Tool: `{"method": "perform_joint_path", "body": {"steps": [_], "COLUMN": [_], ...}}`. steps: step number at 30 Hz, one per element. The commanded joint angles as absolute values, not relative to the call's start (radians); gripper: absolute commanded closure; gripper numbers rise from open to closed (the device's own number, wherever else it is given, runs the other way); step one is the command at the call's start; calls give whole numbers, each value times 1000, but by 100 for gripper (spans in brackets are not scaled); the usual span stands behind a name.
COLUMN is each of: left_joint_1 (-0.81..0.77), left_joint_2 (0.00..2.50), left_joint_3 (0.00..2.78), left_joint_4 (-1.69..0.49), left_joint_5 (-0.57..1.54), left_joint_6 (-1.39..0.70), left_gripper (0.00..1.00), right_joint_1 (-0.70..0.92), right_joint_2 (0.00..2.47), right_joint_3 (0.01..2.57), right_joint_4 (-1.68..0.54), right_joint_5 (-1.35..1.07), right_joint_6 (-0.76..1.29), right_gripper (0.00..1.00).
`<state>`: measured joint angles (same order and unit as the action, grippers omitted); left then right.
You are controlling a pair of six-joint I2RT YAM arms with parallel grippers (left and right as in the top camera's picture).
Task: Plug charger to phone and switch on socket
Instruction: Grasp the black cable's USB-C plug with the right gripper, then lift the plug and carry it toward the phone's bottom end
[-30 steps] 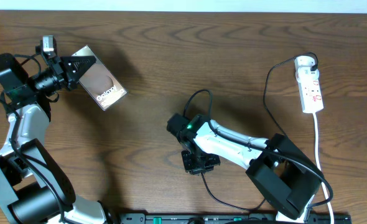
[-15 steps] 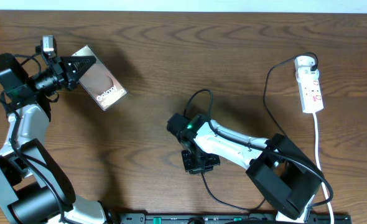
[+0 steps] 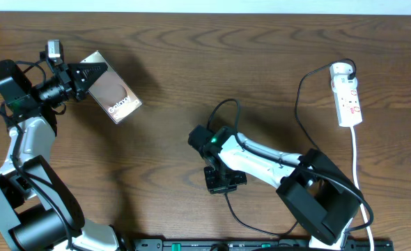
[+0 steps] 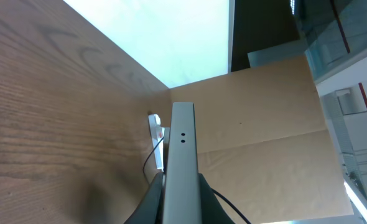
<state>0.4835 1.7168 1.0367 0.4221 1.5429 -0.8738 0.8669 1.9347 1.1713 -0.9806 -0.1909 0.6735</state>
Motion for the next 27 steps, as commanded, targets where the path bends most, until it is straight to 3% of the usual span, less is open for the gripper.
{"method": "perform_joint_path", "body": {"steps": [1,10,16,21,27], "left_joint_1": [489,489,489,489,489], "left_joint_2": [1719,1719,1719,1719,1719], "left_joint_3": [1044,1044,1044,1044,1044], "left_joint_4": [429,429,429,429,429], "left_joint_5": [1573,1573,1573,1573,1573], "left_joint_6": [-865,-865,-864,-863,-857], "left_gripper": [93,93,93,93,93], "right_joint_1": [865,855,751,609,405], "right_joint_2": [1964,1964,1964,1964,1964], "right_joint_3": [1148,1160,1293,1413,1444], "right_joint_4": [-953,-963,-990,-970,-941], "right_joint_5": [-156,-157,-208,-490,-1003], "right_joint_6": [676,666,529,316,-13], "right_gripper": [99,99,99,99,99]}}
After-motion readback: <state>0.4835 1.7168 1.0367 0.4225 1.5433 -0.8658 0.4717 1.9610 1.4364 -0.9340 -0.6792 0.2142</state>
